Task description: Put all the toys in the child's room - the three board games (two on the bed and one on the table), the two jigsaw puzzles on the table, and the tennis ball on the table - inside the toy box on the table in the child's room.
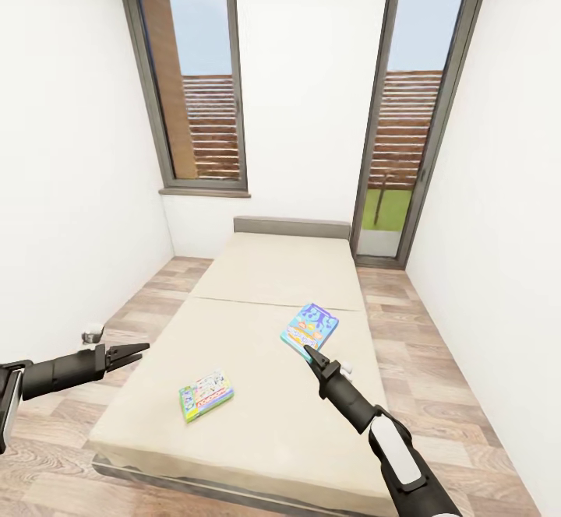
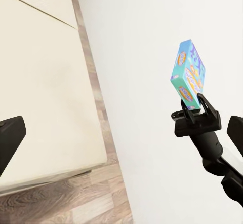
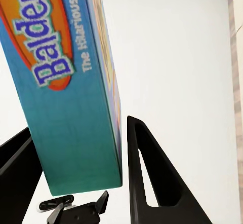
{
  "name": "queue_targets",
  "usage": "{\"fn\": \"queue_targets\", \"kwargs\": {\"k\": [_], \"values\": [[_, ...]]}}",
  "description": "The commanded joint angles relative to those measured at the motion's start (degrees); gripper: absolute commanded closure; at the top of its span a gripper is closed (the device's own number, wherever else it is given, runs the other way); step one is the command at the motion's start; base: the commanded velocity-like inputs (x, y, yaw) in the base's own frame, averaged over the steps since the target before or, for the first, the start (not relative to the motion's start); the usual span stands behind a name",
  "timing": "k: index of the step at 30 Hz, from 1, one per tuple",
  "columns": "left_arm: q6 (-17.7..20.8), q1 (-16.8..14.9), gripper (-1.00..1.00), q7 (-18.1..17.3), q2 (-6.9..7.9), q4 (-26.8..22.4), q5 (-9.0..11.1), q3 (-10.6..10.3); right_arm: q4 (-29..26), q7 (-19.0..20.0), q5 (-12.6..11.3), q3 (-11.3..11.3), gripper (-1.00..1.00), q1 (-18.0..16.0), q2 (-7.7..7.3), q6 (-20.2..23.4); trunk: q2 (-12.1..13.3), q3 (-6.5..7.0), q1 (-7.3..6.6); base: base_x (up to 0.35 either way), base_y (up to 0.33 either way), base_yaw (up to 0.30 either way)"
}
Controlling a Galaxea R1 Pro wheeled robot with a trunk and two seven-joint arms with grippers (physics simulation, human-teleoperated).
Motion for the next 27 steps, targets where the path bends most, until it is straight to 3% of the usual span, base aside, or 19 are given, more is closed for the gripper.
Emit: {"fn": "queue_targets", "kwargs": {"k": [1, 4, 27], "values": [[0.6, -0.1, -1.0, -0.5, -0.02, 0.0, -0.6, 0.1, 0.0, 0.1, -0.3, -0.2, 1.0, -0.1, 0.05, 0.4, 0.3, 0.06, -0.19, 0.0, 0.0, 0.0], [0.6, -0.1, -1.0, -0.5, -0.02, 0.0, -0.6, 0.1, 0.0, 0.1, -0.3, -0.2, 1.0, -0.1, 0.05, 0.4, 1.5, 0.6, -0.85, 0.0, 0.0, 0.0], [0.6, -0.1, -1.0, -0.5, -0.11, 0.0, -0.7, 0.1, 0.0, 0.1, -0.3, -0.2, 1.0, -0.1, 0.05, 0.4, 1.5, 0.6, -0.85, 0.0, 0.0, 0.001]]}}
